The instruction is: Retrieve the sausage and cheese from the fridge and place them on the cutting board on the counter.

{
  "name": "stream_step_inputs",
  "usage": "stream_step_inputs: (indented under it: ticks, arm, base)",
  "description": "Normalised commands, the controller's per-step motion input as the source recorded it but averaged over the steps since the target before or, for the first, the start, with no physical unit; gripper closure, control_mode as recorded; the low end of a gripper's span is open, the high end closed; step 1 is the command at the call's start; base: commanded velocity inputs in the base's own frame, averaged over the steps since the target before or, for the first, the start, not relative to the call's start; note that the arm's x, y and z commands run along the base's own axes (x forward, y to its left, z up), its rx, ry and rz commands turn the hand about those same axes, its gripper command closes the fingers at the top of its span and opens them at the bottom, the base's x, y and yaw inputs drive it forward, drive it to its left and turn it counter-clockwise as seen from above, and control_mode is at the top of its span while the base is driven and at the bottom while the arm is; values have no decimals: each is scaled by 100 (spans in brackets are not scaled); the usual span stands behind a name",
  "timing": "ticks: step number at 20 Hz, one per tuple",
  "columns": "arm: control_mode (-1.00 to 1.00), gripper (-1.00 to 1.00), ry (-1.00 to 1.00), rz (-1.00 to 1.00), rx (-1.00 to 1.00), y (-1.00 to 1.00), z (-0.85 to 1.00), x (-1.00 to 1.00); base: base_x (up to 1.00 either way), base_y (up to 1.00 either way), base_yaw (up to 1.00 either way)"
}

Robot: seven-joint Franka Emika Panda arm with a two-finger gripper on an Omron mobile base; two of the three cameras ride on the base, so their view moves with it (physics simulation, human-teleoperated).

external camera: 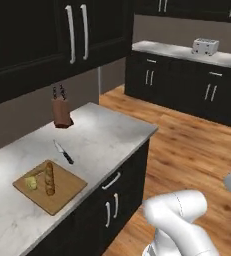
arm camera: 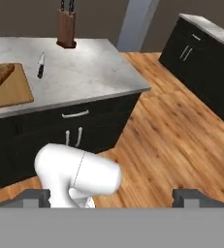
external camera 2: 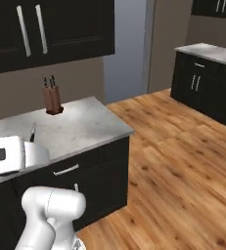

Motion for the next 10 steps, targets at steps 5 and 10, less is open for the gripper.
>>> stream_step_inputs:
  ticks: [5, 10]
  arm:
    - [100, -100, 0, 0, 0, 0, 0, 0]
    - [100, -100, 0, 0, 0, 0, 0, 0]
  base:
    - [0, -25, -94]
    - [0, -52, -83]
